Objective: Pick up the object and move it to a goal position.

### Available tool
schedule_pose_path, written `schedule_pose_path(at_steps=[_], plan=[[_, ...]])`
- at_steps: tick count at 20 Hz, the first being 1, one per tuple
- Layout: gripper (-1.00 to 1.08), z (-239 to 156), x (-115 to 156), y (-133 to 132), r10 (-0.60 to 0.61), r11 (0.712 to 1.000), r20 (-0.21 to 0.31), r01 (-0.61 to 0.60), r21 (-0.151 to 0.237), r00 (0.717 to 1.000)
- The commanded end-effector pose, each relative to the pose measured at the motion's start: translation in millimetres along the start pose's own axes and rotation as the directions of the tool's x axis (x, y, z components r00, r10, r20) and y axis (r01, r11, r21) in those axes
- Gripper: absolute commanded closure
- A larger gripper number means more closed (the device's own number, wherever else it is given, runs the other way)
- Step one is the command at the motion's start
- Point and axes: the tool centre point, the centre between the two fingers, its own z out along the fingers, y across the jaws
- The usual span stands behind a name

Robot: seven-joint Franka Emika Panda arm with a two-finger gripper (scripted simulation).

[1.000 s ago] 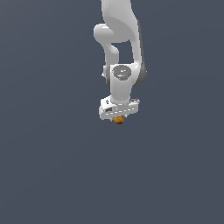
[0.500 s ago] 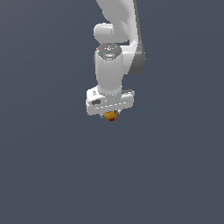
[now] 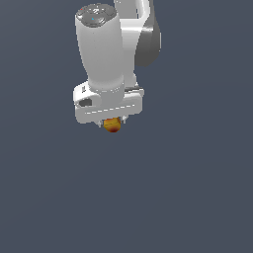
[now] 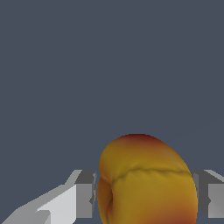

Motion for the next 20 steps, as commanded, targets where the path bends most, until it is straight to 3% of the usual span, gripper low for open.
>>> schedule_pose_path(at_steps=[1, 10, 20], plan=[[1.08, -18, 6, 10, -0.001, 1.000, 0.000, 0.001, 0.000, 1.000], [1.08, -57, 21, 34, 0.000, 1.000, 0.000, 0.000, -0.001, 1.000], [1.08, -68, 27, 41, 0.000, 1.000, 0.000, 0.000, -0.001, 1.000]])
